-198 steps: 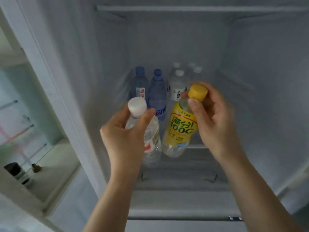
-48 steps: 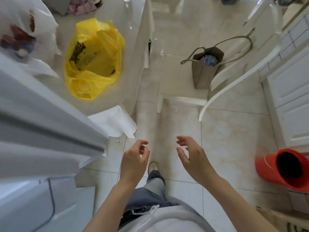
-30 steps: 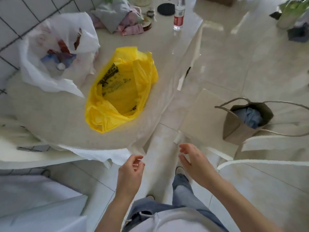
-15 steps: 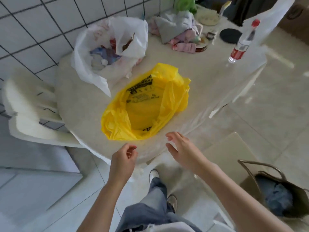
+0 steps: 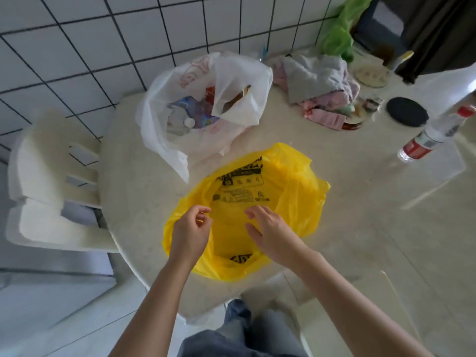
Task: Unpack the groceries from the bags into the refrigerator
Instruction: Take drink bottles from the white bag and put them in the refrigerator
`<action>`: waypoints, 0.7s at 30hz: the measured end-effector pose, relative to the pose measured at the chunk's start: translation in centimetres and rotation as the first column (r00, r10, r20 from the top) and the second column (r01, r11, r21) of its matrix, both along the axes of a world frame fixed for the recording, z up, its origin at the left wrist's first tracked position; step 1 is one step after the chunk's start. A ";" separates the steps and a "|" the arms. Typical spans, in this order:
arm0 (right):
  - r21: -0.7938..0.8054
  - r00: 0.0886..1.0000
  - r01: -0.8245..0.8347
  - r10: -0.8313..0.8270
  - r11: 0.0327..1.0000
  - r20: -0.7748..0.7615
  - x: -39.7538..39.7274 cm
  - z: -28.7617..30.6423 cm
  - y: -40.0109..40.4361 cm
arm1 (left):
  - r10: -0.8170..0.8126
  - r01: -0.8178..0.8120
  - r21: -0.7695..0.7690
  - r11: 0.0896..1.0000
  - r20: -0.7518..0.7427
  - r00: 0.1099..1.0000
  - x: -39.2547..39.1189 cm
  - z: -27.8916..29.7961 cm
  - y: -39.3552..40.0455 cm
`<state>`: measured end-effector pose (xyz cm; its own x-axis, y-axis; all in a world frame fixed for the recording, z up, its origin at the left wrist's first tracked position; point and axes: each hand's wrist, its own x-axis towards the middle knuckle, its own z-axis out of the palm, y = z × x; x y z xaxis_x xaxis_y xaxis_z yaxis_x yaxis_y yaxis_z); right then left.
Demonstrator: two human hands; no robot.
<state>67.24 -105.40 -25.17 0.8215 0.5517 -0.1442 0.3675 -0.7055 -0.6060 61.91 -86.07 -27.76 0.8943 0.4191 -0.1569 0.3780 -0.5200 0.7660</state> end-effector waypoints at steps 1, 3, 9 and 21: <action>0.001 1.000 -0.021 0.021 1.000 0.011 1.1 0.2 0.8 | -0.001 0.001 0.010 1.000 0.010 1.000 0.8 0.3 0.3; 0.005 0.997 -0.062 0.062 0.998 0.040 3.5 0.6 2.3 | -0.004 0.003 0.028 1.000 0.025 1.000 2.6 0.8 0.9; -0.033 0.984 -0.160 0.162 0.987 0.070 11.7 1.3 5.5 | -0.013 0.008 0.135 0.991 0.039 0.999 8.6 1.8 3.1; -0.129 0.929 -0.346 0.359 0.929 0.095 27.8 0.6 9.4 | -0.032 0.022 0.429 0.903 0.016 0.999 20.7 0.8 6.2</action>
